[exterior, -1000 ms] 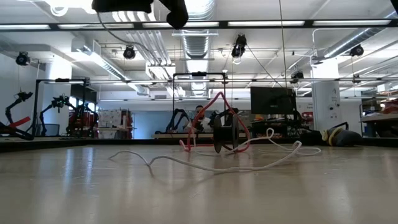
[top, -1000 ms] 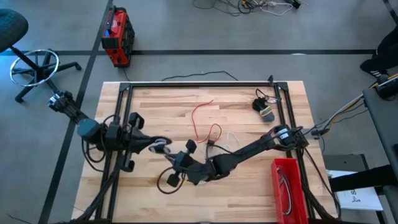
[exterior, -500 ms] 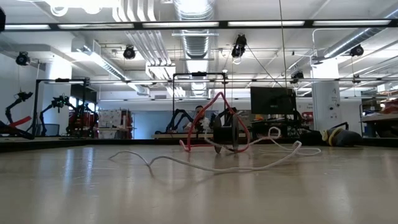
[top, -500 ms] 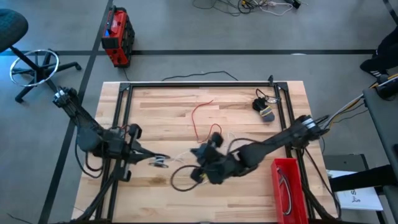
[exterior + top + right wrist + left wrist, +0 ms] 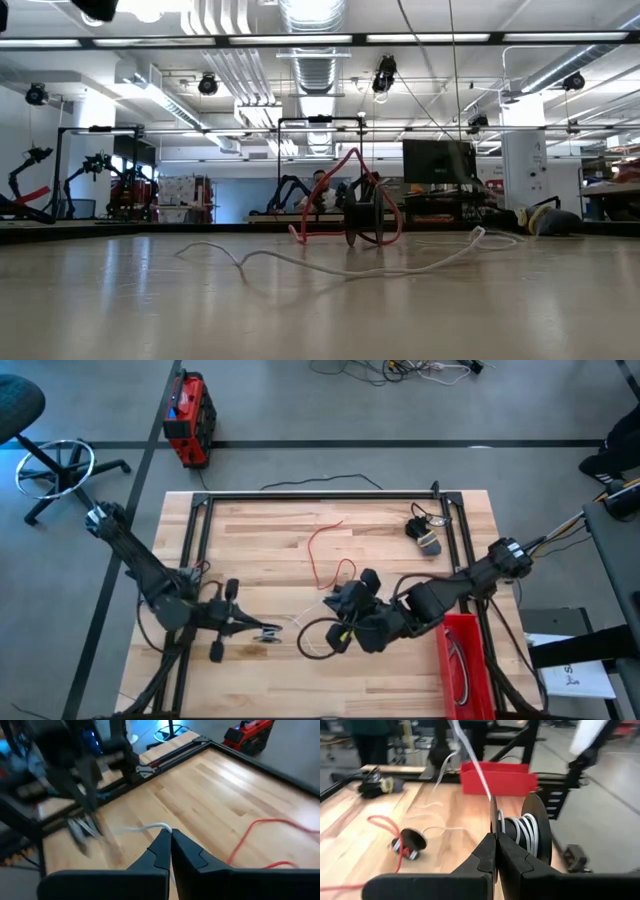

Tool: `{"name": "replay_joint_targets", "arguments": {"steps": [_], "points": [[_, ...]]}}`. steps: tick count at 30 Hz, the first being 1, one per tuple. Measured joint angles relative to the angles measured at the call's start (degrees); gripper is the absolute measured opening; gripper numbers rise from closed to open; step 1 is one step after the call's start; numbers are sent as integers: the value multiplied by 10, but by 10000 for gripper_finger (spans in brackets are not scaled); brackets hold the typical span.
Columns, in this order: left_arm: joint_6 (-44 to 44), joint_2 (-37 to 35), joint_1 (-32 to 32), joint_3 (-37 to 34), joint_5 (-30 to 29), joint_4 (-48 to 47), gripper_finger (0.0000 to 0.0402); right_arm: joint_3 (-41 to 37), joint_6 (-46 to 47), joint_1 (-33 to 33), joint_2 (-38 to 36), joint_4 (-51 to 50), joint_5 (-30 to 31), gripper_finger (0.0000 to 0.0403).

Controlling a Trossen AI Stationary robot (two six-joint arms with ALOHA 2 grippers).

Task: Coil cords
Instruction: Coil the white wire onto the spool

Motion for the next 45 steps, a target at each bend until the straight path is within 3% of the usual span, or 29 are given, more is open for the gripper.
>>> {"name": "replay_joint_targets", "arguments": {"steps": [5,13,22,28,35,45], "points": [[-40,71,39,-9,-12,34,0,0,54,-2,19,29,2,0],[-156,204,139,24,-15,37,0,0,65,-5,57,84,4,0],[-207,300,192,66,-23,101,0,0,65,-5,80,90,38,0],[-211,303,223,67,-23,157,0,0,70,-3,110,90,22,0],[-210,250,230,56,-48,169,0,0,93,5,119,57,-2,0],[-165,218,229,39,-16,341,0,-11,100,6,120,49,-7,0]]}}
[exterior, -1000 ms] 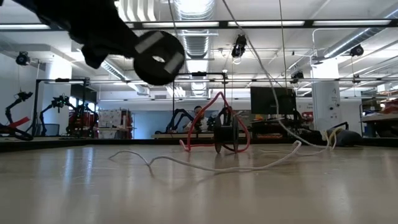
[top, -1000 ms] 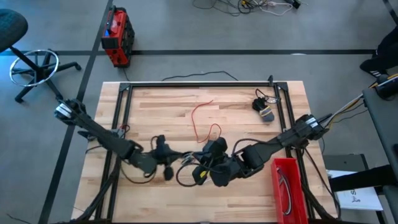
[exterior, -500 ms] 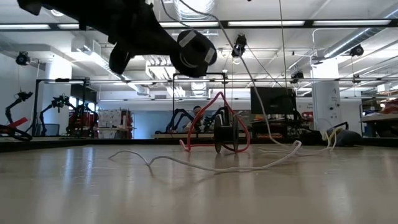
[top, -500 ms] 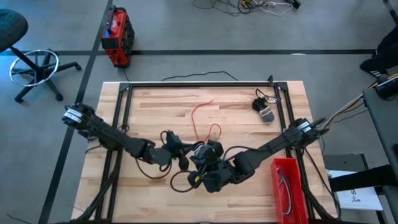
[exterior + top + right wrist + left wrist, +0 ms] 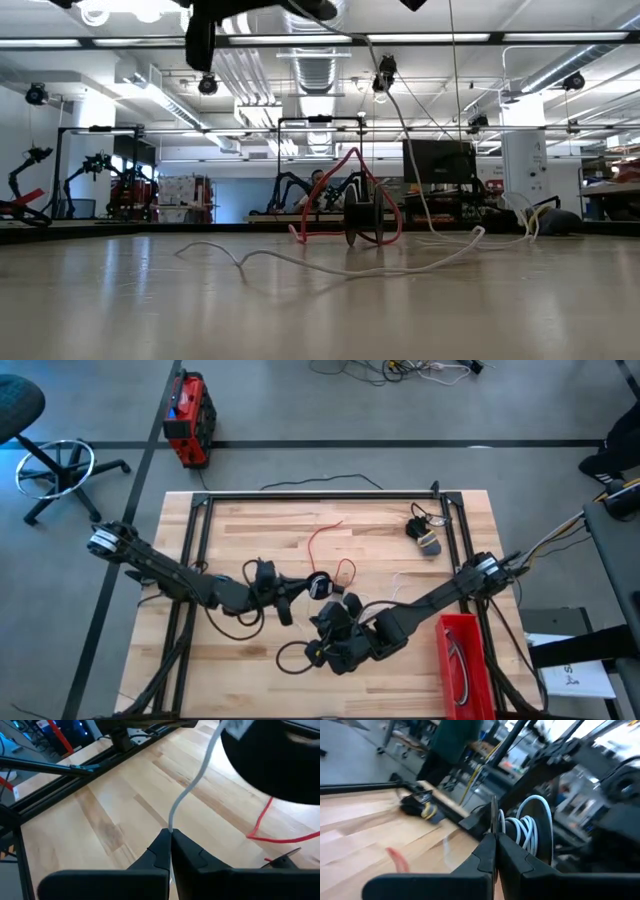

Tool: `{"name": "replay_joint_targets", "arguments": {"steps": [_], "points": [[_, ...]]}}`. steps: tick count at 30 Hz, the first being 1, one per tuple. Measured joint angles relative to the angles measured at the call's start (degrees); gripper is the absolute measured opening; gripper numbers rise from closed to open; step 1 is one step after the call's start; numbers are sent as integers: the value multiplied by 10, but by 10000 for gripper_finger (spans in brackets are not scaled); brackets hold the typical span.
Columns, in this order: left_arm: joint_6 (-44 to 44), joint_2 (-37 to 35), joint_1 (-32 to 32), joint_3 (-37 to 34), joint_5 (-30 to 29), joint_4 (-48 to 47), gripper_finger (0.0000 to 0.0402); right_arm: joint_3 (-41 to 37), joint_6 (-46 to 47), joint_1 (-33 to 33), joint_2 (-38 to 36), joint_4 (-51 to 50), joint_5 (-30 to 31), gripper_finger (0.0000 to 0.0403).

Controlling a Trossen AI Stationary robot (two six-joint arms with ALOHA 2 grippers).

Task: Coil cords
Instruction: Coil the white wire onto the spool

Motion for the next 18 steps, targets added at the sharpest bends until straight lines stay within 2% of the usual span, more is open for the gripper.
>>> {"name": "replay_joint_targets", "arguments": {"steps": [6,9,18], "points": [[17,10,0,0,12,64,0,-1,0,0,0,2,24,0],[29,24,0,0,-4,64,0,-1,-6,0,0,8,41,0],[30,77,2,3,-29,104,0,-2,-20,-1,3,21,40,0]]}}
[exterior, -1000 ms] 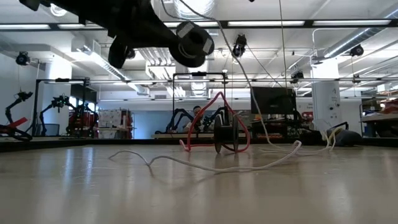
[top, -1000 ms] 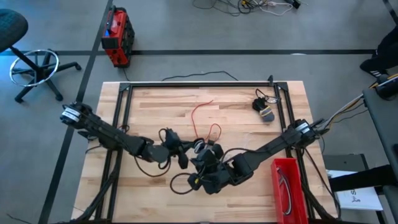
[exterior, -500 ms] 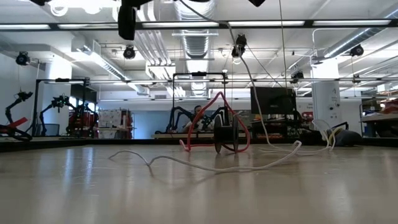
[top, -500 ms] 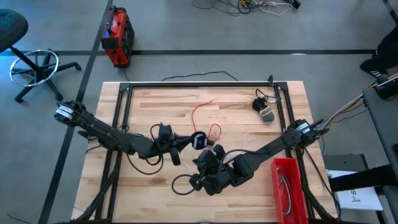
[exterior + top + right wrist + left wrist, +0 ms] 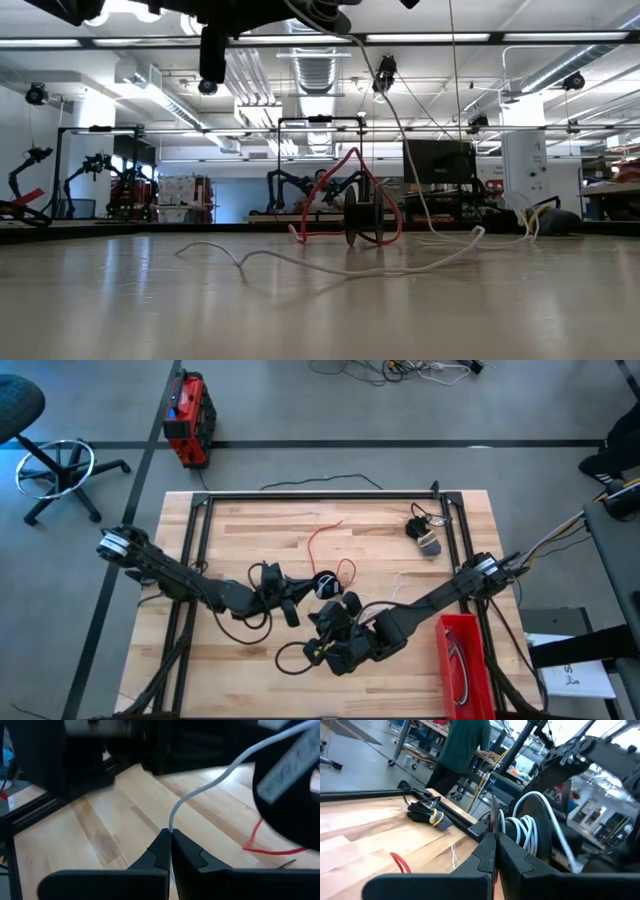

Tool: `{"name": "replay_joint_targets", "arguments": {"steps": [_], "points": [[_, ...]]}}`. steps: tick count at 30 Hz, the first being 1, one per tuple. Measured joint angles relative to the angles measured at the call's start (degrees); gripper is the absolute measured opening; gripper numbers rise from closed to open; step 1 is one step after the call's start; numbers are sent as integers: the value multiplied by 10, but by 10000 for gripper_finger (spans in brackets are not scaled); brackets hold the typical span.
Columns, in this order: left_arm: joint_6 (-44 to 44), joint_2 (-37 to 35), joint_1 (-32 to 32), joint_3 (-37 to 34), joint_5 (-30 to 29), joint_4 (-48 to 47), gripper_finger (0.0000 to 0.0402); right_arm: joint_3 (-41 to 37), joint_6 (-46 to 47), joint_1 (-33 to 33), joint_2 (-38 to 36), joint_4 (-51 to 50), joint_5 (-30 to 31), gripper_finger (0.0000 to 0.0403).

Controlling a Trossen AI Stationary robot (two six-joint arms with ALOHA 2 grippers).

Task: Coil cords
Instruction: Coil the white wire onto the spool

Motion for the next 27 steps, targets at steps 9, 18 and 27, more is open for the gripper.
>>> {"name": "replay_joint_targets", "arguments": {"steps": [9,18,27], "points": [[104,50,-1,4,6,7,0,0,-3,-1,0,-14,0,0],[278,52,-28,4,21,11,0,0,34,-4,0,-54,-32,0],[336,41,-41,4,21,13,0,0,39,-4,0,-54,-52,0]]}}
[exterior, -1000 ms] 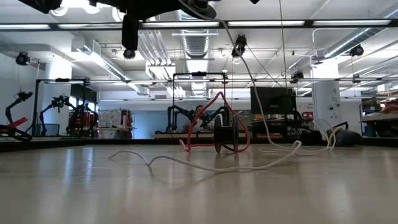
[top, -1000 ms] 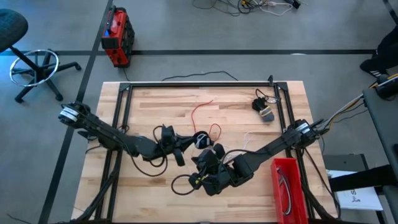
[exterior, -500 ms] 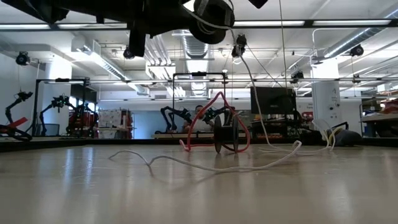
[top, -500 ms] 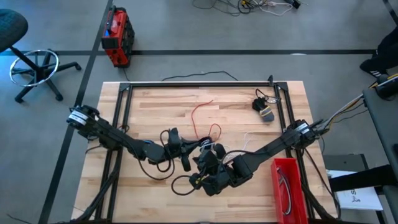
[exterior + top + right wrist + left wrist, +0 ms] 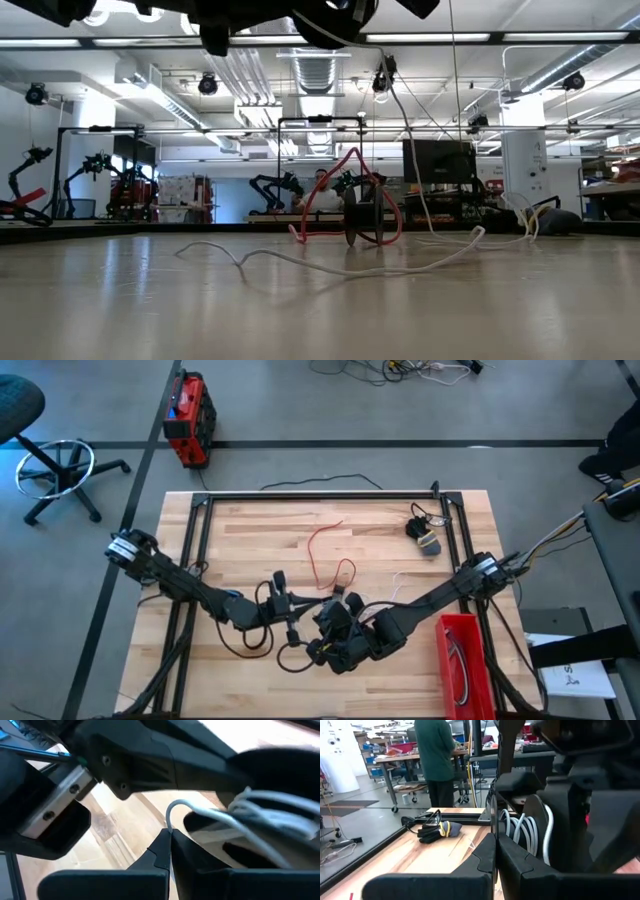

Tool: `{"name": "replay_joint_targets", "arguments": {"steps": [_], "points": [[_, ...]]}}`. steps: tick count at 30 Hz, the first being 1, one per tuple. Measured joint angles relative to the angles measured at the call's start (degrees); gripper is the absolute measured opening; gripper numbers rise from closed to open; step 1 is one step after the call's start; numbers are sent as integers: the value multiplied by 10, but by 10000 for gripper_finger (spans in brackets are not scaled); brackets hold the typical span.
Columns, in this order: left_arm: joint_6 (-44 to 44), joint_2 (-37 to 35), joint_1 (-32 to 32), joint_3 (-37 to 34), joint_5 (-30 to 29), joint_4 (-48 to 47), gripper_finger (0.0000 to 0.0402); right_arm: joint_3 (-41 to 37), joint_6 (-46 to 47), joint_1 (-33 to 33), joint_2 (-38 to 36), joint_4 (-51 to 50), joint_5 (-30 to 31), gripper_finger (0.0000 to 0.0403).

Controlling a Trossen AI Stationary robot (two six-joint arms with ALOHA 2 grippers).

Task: Coil cords
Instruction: Coil the white wire onto the spool

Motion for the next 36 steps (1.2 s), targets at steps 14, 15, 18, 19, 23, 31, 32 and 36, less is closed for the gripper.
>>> {"name": "replay_joint_targets", "arguments": {"steps": [14,15,18,19,23,31,32,36], "points": [[-8,-19,-18,-1,1,-3,0,-2,-28,13,0,0,-67,0],[-8,-22,-21,-1,2,-1,0,-2,-30,16,0,-1,-68,0],[-12,-32,-27,-2,20,12,0,-2,-34,24,0,-13,-68,0],[-15,-37,-29,-2,21,16,0,-2,-34,24,0,-17,-67,0],[-17,-48,-34,-2,21,21,0,-2,-38,26,0,-10,-61,0],[-18,-46,-51,-2,23,-116,0,29,-85,28,-6,-13,-53,0],[-19,-47,-53,-2,27,-127,0,36,-95,28,-6,-16,-53,0],[-28,-47,-57,-2,60,-163,0,60,-107,29,-6,-43,-60,0]]}}
